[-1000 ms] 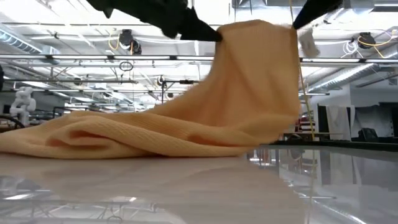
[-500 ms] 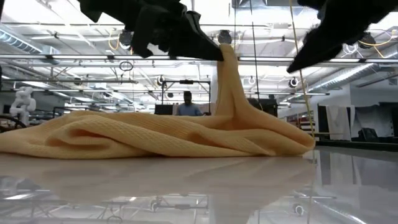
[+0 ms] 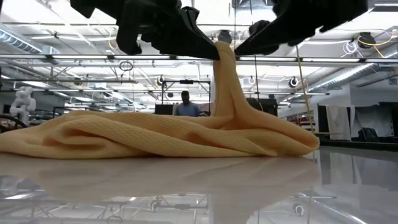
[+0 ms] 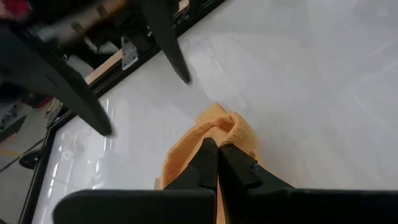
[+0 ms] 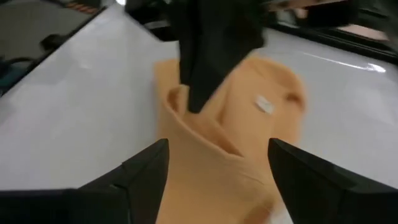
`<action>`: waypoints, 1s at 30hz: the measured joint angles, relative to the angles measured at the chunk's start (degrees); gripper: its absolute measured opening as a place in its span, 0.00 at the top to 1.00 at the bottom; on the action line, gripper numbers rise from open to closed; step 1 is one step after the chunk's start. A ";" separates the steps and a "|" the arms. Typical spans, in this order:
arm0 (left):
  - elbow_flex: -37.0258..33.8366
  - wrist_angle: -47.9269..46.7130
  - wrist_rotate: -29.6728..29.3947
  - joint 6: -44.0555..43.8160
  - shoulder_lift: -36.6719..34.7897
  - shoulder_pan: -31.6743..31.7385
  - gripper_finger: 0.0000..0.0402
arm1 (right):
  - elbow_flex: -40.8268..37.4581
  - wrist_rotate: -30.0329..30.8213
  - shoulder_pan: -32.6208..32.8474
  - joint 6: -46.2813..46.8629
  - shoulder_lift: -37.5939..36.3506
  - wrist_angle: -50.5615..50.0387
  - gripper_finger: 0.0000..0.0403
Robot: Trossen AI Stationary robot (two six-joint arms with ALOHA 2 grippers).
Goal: Roll towel into tight, uniform cylinder
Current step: Roll the yellow towel
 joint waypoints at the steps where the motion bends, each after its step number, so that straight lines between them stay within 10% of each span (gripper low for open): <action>1: 0.00 -0.02 -0.02 0.00 0.00 0.00 1.00 | 0.00 -2.22 -0.79 -0.92 1.07 0.49 0.37; 14: 0.00 -1.96 -0.56 -0.09 0.00 0.85 1.00 | -0.02 -12.94 -3.32 -7.34 9.18 4.46 0.58; 30: 0.00 -3.63 -6.62 -1.60 0.00 0.91 1.00 | -0.02 -17.42 3.19 9.42 7.76 1.08 0.67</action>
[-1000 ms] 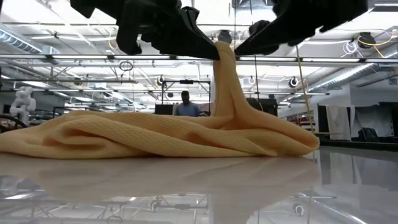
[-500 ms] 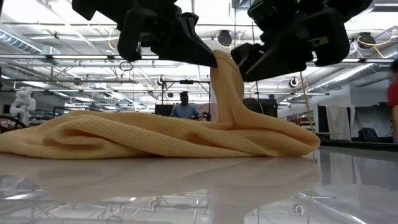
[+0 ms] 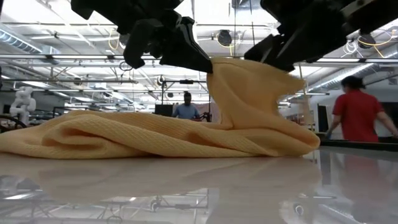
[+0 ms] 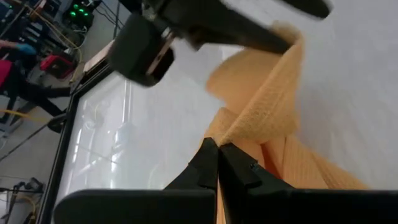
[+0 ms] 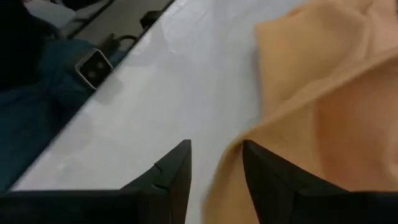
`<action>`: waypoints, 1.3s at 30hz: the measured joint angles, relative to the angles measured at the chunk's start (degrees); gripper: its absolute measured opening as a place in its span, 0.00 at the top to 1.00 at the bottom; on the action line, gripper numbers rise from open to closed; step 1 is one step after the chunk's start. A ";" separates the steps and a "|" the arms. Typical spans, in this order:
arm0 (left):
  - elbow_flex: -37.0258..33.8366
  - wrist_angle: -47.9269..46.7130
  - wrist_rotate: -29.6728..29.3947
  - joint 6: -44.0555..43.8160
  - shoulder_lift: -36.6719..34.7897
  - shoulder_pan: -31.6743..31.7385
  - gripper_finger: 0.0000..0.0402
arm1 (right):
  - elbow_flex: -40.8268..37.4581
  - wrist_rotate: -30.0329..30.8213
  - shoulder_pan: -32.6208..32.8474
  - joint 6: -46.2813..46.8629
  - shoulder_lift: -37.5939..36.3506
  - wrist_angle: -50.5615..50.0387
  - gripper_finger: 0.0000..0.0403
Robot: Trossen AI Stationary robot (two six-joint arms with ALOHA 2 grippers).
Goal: Roll towel into tight, uniform cylinder
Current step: Roll the yellow towel
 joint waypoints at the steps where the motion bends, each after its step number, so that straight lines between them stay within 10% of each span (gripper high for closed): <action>1: 0.00 0.02 0.00 0.00 0.00 0.00 1.00 | 0.00 0.03 0.46 0.63 0.00 -0.07 0.67; 22: 0.00 0.70 -0.15 0.00 0.00 -1.51 1.00 | 0.00 44.41 20.22 3.41 0.79 -3.45 0.55; 30: 0.00 0.75 -0.15 -0.01 0.00 -1.51 1.00 | -0.02 49.80 23.59 6.14 3.13 -6.70 0.43; 39: 0.00 0.75 -0.13 -1.19 0.00 -1.46 1.00 | -0.02 58.89 23.76 2.96 8.90 -4.00 0.53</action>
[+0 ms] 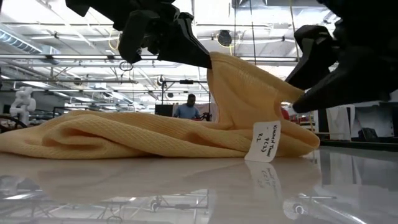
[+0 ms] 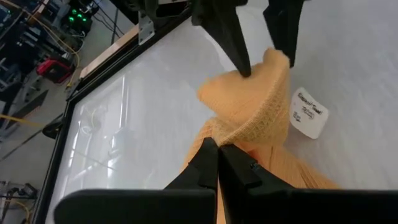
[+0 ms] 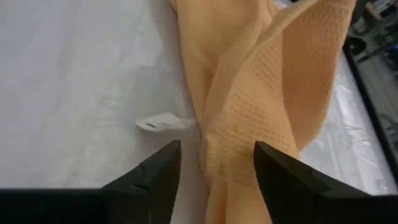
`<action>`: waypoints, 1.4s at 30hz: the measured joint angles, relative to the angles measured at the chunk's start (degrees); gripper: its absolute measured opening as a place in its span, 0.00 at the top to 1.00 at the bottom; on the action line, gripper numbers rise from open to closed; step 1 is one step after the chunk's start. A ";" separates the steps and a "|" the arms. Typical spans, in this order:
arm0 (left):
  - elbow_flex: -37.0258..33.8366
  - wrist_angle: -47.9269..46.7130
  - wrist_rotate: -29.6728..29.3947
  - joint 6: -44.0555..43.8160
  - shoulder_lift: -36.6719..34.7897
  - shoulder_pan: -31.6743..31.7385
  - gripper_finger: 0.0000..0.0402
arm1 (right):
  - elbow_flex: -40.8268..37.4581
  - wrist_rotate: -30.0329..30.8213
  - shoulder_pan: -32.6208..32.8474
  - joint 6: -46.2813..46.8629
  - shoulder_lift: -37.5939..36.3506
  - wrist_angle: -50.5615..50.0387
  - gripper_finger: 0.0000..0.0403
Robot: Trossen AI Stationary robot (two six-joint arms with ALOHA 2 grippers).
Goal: Roll towel into tight, uniform cylinder
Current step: Roll the yellow towel
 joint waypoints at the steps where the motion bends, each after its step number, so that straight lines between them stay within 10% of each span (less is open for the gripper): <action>1: 0.00 -0.01 0.01 -0.22 0.00 0.08 1.00 | 0.00 0.29 0.10 -0.11 0.13 0.92 0.55; 20: 0.00 -0.08 0.76 -1.16 0.00 1.13 1.00 | 0.02 -0.10 -0.41 -0.13 0.05 1.80 0.97; 28: 0.00 -4.77 0.84 -1.68 -1.22 -0.05 0.97 | 0.10 -0.84 1.43 -0.32 -8.58 -7.54 0.99; 36: 1.71 -15.75 6.41 -7.85 -11.55 -0.86 0.71 | 1.29 -11.38 5.43 9.49 -20.91 -24.11 0.99; 42: 0.33 -15.68 0.25 -9.71 -13.71 4.14 0.66 | 2.14 -22.37 6.23 14.39 -24.25 -30.73 1.00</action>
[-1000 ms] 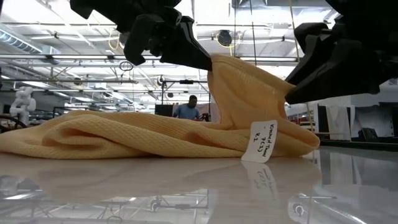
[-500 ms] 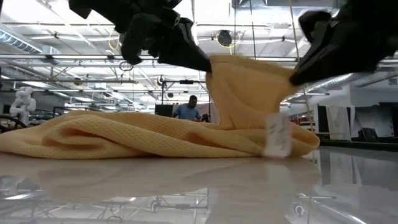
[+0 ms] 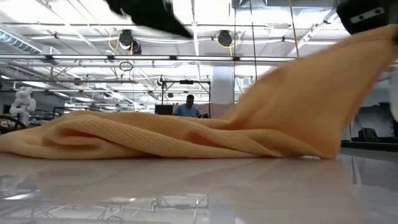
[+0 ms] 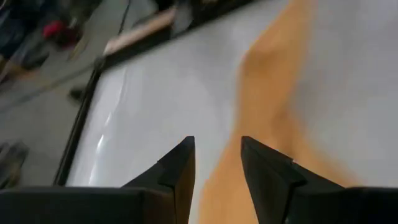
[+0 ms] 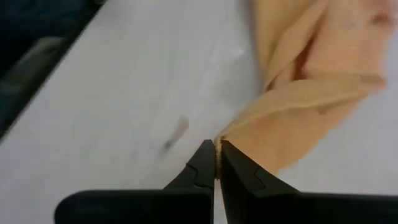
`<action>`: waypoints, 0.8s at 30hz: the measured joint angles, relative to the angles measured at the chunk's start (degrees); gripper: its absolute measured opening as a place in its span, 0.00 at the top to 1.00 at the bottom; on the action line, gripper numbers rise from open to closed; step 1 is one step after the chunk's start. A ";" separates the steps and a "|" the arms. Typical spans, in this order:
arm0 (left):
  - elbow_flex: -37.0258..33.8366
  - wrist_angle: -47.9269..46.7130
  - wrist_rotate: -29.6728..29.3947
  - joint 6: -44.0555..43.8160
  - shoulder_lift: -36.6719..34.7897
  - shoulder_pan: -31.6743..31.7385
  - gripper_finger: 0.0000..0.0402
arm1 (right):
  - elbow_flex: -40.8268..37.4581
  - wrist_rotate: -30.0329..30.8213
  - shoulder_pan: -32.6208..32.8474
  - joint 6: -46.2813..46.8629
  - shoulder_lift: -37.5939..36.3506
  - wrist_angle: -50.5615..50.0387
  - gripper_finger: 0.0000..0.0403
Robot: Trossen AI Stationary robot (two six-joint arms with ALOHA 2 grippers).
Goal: Roll towel into tight, uniform cylinder
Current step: Roll the yellow towel
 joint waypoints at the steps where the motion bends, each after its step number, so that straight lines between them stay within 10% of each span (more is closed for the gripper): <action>1: -0.54 -0.33 -0.16 -0.86 0.48 1.49 0.66 | -0.02 -1.92 0.00 0.91 -0.06 -0.59 1.00; 13: -2.06 -17.22 13.83 -6.28 8.79 19.02 0.66 | 0.00 -6.60 0.39 6.71 0.24 -1.67 1.00; 24: -2.03 -31.52 19.69 -5.55 7.58 16.42 0.66 | -0.02 -5.97 0.39 6.29 0.24 -2.09 1.00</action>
